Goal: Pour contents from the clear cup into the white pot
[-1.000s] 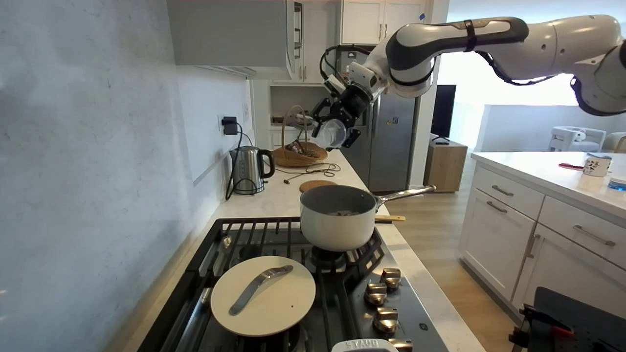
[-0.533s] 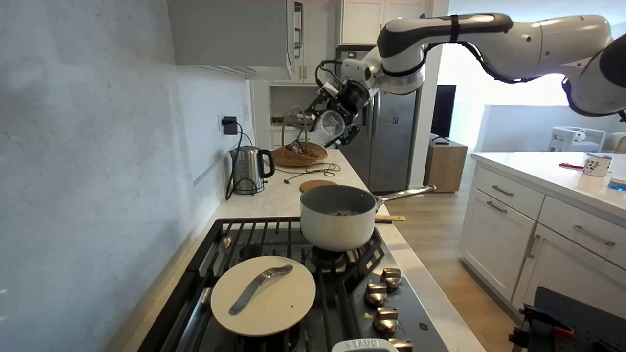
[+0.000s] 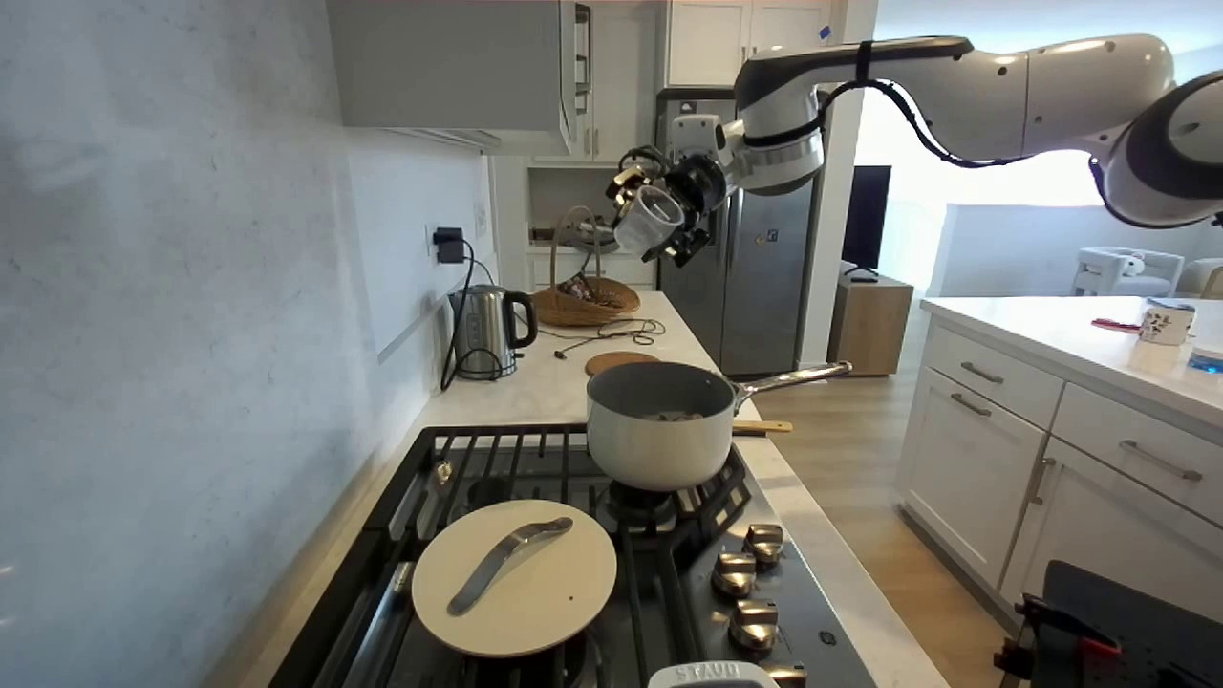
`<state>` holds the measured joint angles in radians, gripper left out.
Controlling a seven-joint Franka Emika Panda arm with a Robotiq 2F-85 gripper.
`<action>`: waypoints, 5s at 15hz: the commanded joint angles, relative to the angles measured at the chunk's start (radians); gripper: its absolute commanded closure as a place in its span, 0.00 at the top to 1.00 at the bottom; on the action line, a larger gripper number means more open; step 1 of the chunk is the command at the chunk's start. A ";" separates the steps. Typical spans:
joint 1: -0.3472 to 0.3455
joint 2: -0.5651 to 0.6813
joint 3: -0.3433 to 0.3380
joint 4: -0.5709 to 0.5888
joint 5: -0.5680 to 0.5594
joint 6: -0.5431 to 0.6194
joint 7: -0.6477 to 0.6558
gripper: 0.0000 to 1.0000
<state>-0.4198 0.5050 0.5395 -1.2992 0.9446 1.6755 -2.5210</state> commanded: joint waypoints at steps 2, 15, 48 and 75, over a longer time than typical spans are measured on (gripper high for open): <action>0.118 -0.033 -0.233 -0.004 0.203 -0.112 0.112 0.35; 0.242 -0.004 -0.448 0.010 0.288 -0.151 0.371 0.60; 0.119 -0.059 -0.647 -0.223 0.402 0.055 0.464 0.35; 0.218 -0.323 -0.690 -0.805 0.798 0.437 0.266 0.35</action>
<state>-0.2209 0.2393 -0.1222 -2.0473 1.7209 2.0913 -2.2405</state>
